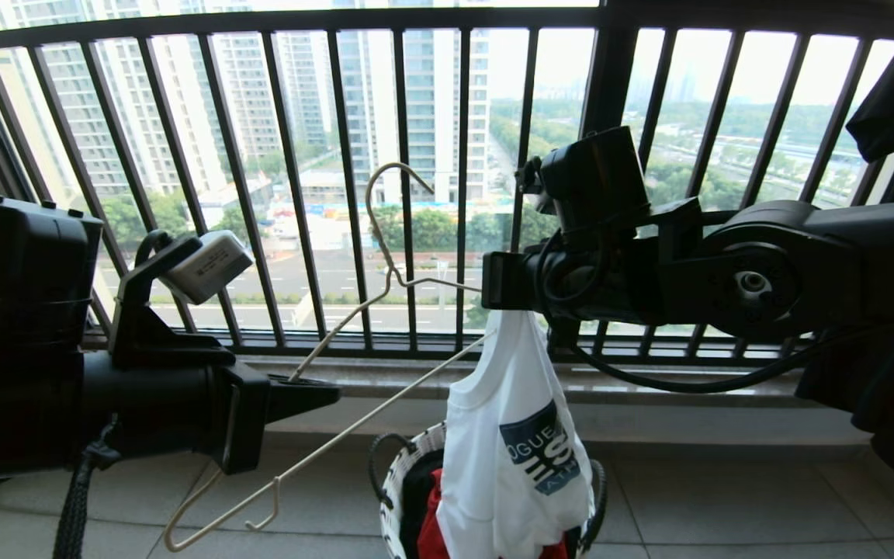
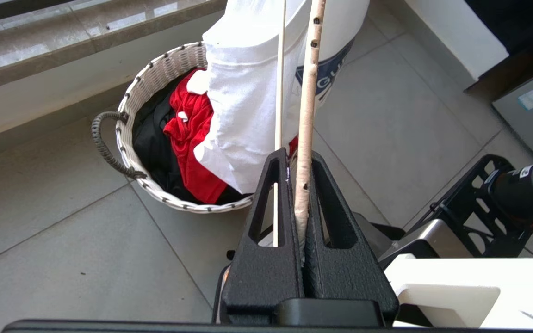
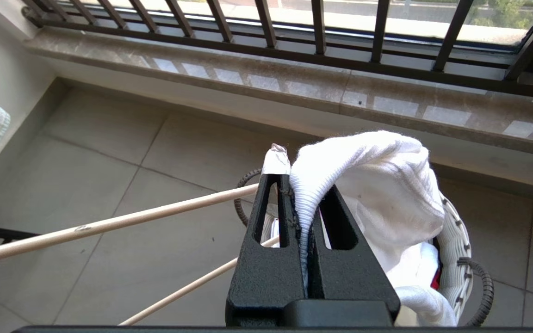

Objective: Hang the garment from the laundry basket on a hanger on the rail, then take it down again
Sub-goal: Hang the clothes on the clothes rack

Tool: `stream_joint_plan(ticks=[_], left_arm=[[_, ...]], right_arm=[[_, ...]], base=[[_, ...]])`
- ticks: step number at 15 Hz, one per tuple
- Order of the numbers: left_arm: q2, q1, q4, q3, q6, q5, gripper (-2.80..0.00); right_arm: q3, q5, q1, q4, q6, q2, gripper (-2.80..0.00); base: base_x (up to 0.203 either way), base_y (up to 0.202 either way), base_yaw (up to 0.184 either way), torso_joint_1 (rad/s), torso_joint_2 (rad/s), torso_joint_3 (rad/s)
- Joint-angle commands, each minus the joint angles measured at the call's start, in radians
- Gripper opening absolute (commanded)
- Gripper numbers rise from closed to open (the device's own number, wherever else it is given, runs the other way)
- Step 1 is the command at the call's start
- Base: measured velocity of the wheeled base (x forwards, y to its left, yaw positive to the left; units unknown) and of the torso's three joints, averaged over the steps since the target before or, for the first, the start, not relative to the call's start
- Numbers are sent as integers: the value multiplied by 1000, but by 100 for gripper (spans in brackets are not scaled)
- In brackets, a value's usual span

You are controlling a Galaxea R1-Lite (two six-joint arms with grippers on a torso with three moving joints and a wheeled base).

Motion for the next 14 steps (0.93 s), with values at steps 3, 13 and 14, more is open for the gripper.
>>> stream_joint_plan(ticks=[3, 13, 14], left_arm=[[-3, -2, -46, 17, -34, -1, -280], [-43, -22, -119, 39, -99, -22, -280], [-42, -28, -169, 54, -124, -23, -280]], right_arm=[[-64, 2, 28, 6, -94, -24, -280], [-223, -69, 114, 186, -361, -99, -280], [-237, -98, 134, 197, -399, -99, -280]], base=[[0, 0, 0, 0, 0, 0], [0, 0, 0, 0, 0, 0], [0, 0, 0, 0, 0, 0]])
